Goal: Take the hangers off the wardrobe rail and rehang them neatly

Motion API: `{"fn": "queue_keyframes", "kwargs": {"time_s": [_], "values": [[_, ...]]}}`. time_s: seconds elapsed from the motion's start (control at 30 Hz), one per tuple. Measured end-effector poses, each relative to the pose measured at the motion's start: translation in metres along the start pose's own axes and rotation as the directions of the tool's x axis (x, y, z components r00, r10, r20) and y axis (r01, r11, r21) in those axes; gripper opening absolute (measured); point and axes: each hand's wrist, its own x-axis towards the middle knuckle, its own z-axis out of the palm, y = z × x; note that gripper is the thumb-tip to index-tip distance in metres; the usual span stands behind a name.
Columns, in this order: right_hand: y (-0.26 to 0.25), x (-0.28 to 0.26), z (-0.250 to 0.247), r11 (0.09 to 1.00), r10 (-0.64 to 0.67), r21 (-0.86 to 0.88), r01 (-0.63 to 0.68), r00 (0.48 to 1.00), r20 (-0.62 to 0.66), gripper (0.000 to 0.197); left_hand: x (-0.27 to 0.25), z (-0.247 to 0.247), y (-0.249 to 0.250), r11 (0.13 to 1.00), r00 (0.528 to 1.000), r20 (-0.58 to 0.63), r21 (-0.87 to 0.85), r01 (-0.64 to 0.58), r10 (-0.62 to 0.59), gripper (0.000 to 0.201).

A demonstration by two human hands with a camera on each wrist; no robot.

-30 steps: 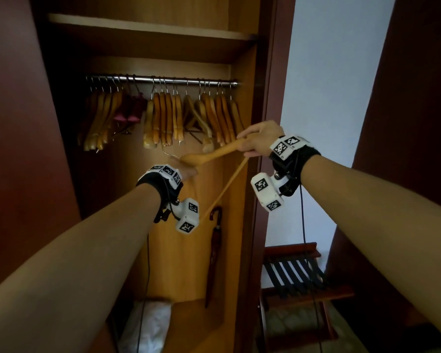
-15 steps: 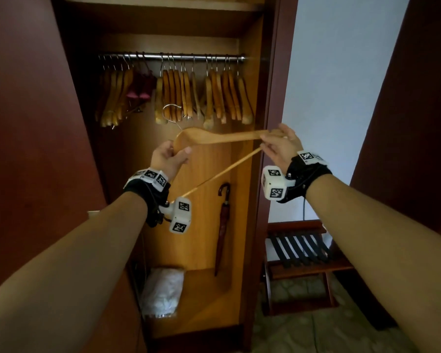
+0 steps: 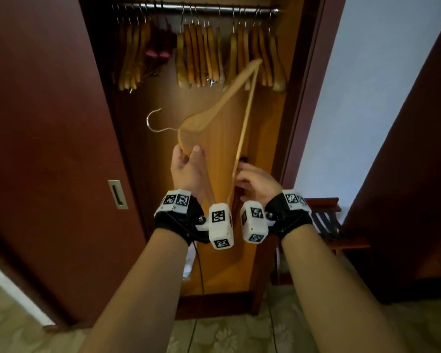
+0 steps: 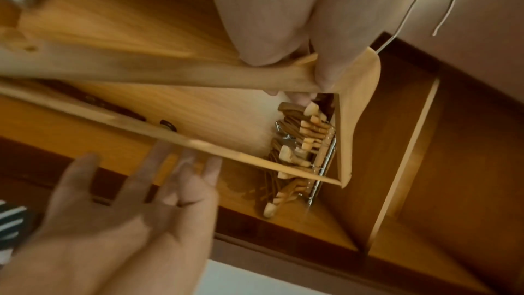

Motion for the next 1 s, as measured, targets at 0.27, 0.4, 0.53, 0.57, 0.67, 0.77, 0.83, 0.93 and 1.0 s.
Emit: {"fn": "queue_keyframes", "kwargs": {"time_s": [0.27, 0.4, 0.53, 0.57, 0.67, 0.77, 0.83, 0.93, 1.0], "values": [[0.052, 0.000, 0.026, 0.999, 0.023, 0.042, -0.019, 0.996, -0.087, 0.050, -0.002, -0.046, -0.013, 0.922, 0.986, -0.079, -0.371, 0.109, -0.148, 0.022], [0.060, 0.001, 0.045, 1.000, 0.007, 0.003, -0.007, 0.989, -0.144, 0.039, 0.004, -0.055, -0.017, 0.917, 0.981, -0.091, -0.378, 0.126, -0.172, 0.027], [0.073, 0.016, 0.057, 0.992, -0.088, -0.121, 0.049, 0.935, -0.343, 0.038, 0.011, -0.063, -0.021, 0.932, 0.971, -0.045, -0.297, 0.211, -0.234, 0.024], [0.075, 0.018, 0.059, 0.985, -0.112, -0.163, 0.053, 0.919, -0.379, 0.038, 0.012, -0.066, -0.022, 0.948, 0.969, -0.041, -0.221, 0.231, -0.246, 0.025], [0.074, 0.018, 0.064, 0.960, -0.193, -0.274, 0.065, 0.859, -0.474, 0.038, 0.019, -0.076, -0.029, 0.971, 0.969, -0.059, 0.004, 0.240, -0.239, 0.024], [0.072, 0.018, 0.069, 0.912, -0.250, -0.407, 0.053, 0.858, -0.449, 0.052, 0.026, -0.081, -0.032, 0.980, 0.980, -0.016, -0.008, 0.199, -0.199, 0.016], [0.071, 0.019, 0.072, 0.848, -0.272, -0.530, 0.028, 0.880, -0.389, 0.080, 0.032, -0.081, -0.032, 0.987, 0.988, 0.004, -0.018, 0.157, -0.157, 0.014], [0.065, 0.022, 0.076, 0.773, -0.280, -0.634, -0.014, 0.890, -0.360, 0.108, 0.040, -0.076, -0.026, 0.994, 0.993, 0.028, -0.009, 0.112, -0.112, 0.015], [0.057, 0.025, 0.077, 0.726, -0.357, -0.688, -0.005, 0.852, -0.382, 0.103, 0.046, -0.070, -0.018, 0.995, 0.994, 0.050, -0.019, 0.095, -0.094, 0.015]]}}
